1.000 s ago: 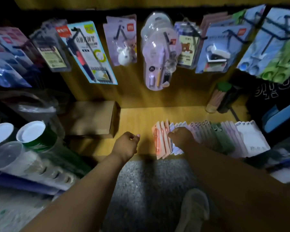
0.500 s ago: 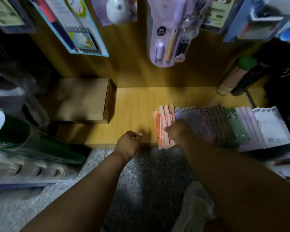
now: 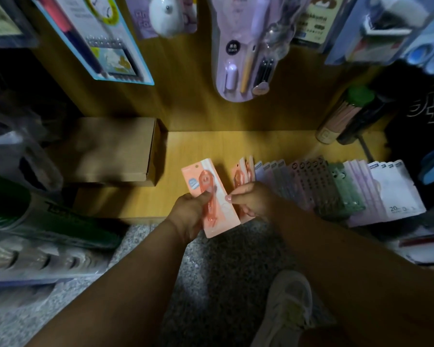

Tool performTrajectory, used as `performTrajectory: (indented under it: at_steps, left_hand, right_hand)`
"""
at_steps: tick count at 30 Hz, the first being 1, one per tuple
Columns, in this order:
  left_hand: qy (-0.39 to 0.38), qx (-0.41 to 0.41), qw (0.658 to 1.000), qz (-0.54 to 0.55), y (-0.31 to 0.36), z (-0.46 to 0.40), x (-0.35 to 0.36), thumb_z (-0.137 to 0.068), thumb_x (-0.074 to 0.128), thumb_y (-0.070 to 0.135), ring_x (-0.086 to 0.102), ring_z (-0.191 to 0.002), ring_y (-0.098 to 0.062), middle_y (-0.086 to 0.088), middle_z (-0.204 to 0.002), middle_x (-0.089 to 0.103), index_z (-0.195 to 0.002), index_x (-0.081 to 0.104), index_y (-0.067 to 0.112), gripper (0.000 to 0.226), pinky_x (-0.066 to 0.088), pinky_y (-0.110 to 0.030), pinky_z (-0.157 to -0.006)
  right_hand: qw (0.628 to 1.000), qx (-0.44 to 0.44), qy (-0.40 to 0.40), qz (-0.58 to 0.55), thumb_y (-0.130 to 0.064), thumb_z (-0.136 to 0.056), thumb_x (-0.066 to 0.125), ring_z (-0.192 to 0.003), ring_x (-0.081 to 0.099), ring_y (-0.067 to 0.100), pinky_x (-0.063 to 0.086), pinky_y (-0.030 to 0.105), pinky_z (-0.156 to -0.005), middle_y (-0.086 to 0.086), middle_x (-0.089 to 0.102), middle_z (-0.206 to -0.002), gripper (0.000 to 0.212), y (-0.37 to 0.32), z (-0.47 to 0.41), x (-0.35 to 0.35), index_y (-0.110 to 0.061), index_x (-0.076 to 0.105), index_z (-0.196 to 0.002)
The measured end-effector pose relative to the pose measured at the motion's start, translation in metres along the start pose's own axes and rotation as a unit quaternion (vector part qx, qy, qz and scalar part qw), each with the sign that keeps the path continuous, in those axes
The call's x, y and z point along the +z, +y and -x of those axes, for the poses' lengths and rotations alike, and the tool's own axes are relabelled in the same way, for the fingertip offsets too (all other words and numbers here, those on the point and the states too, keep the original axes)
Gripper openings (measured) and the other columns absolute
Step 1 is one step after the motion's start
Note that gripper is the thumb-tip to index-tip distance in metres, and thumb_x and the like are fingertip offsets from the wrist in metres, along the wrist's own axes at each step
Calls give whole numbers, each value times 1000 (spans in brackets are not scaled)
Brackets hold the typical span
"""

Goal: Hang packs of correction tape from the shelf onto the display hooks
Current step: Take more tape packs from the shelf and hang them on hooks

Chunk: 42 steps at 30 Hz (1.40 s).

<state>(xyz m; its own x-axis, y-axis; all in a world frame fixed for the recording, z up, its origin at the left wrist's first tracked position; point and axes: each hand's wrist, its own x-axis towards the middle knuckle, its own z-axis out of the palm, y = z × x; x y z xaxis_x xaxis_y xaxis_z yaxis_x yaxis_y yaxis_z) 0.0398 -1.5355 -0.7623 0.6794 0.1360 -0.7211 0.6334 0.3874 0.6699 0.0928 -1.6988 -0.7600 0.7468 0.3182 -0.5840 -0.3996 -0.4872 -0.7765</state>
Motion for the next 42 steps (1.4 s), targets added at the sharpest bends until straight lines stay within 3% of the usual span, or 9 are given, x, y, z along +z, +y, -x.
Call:
performTrajectory:
  at_steps: [4,8,13,19,27,31,36,39,42]
  left_hand:
    - [5,9,999,43,-3,-2,-4,-89,66,8,67,-83,-27,-21,-113,68,-119,61,-1,32,55,-42,-76]
    - [-2,2,998,58,-5,-6,-12,-89,64,6,67,-87,-29,-18,-111,68,-120,60,0,32,54,-42,-75]
    - [-4,-9,998,55,-12,-14,-18,-90,65,10,66,-92,-31,-18,-113,68,-125,58,1,37,53,-46,-83]
    - [-16,-18,997,66,-17,-20,-25,-90,65,10,67,-87,-29,-17,-107,69,-125,59,2,37,55,-44,-79]
    - [-12,-19,997,73,-19,-21,-29,-90,65,11,68,-90,-29,-15,-105,70,-124,60,4,36,55,-46,-82]
    - [16,-4,997,77,-18,-19,-32,-92,61,9,65,-93,-30,-13,-107,68,-123,57,11,31,54,-43,-74]
    - [42,15,994,103,-15,-17,-38,-95,55,4,61,-95,-29,-9,-103,65,-110,55,19,22,48,-49,-83]
    - [24,19,992,126,-12,-12,-35,-95,56,7,65,-94,-30,-11,-107,68,-116,55,18,23,53,-46,-77]
    - [-11,16,989,147,-9,-6,-28,-97,56,16,68,-91,-29,-14,-111,69,-127,53,14,31,55,-47,-79]
  right_hand:
    - [990,-15,134,31,-26,-87,66,-41,47,5,40,19,-48,0,51,-52,27,3,-10,-2,-14,59,-65]
    - [951,-29,277,136,-27,-90,61,-77,65,24,52,33,-75,12,68,-80,23,15,-20,-13,-7,64,-79]
    - [941,1,260,215,-35,-92,55,-87,66,24,55,39,-81,8,69,-93,28,20,-27,-13,-11,64,-103]
    - [944,64,242,214,-32,-92,52,-97,64,32,46,31,-73,12,67,-104,32,16,-31,-10,-7,65,-106]
    - [941,74,236,230,-24,-94,48,-105,61,34,44,31,-77,17,65,-113,31,11,-31,-7,-4,64,-112]
    - [955,70,227,179,-26,-93,51,-101,63,32,45,30,-75,16,67,-111,30,8,-30,-11,-5,66,-109]
    - [974,-2,207,93,-25,-91,60,-87,66,30,50,31,-73,17,70,-99,26,-7,-20,-7,-2,69,-99]
    - [987,-31,160,9,-20,-89,64,-59,60,18,49,27,-58,10,66,-68,20,-11,-12,2,-2,70,-93]
    - [994,-24,87,-53,-16,-91,62,-34,38,5,30,15,-39,-7,45,-39,17,-10,-5,10,0,68,-96]
